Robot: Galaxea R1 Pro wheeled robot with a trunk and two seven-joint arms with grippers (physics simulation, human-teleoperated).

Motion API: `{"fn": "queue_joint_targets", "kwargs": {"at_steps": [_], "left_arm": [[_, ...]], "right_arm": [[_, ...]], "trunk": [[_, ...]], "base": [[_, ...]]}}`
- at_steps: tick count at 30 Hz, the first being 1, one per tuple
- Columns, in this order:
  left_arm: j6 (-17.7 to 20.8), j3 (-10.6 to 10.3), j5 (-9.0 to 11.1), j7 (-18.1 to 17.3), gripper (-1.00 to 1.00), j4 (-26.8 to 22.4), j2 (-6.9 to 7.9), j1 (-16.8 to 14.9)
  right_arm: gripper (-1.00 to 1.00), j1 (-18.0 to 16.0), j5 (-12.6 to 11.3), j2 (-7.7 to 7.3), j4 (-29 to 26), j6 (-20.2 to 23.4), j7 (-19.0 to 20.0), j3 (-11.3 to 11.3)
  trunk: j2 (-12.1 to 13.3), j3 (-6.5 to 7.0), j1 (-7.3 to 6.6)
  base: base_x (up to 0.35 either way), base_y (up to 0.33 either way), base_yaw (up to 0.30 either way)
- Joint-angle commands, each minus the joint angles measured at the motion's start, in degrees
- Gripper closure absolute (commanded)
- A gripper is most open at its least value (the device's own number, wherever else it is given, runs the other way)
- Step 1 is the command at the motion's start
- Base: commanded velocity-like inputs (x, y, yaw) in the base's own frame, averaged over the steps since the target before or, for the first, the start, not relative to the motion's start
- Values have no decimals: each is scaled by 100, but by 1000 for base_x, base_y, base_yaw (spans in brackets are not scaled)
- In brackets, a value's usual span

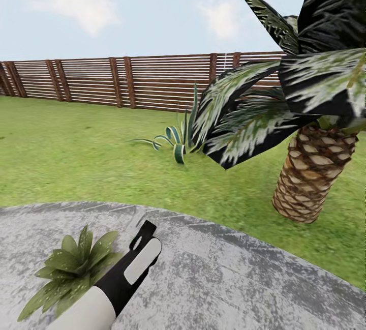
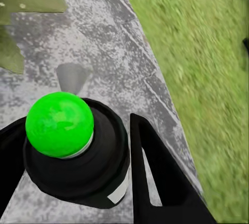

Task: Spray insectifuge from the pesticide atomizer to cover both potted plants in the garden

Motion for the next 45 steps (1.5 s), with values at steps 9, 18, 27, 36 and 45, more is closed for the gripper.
{"fn": "queue_joint_targets", "kwargs": {"at_steps": [9, 18, 27, 36, 45], "left_arm": [[734, -575, 27, -532, 100, -48, 0, -8], [2378, -618, 86, -1603, 100, -1925, 707, 278], [4079, 567, 770, -2784, 100, -3377, 1943, 631], [5800, 1885, 515, -3150, 100, -3378, 2321, 630], [7800, 2823, 419, -4241, 100, -3355, 2860, 471]], "right_arm": [[-100, -6, -26, 4, 9, -8, -26, -28], [-100, -31, -11, -9, 74, 1, -28, -27], [-100, -33, -5, -7, 78, -5, -27, -19], [-100, -33, -1, -6, 78, -8, -26, -19], [-100, -33, 32, -17, 78, -8, -30, -11]], "trunk": [[-2, -4, -4], [-2, -4, -4], [-2, -4, -4], [-2, -4, -4], [-2, -4, -4]], "base": [[-264, 234, 0], [-257, 239, 0], [-216, 261, 0], [93, 319, 0], [225, 273, 0]]}}
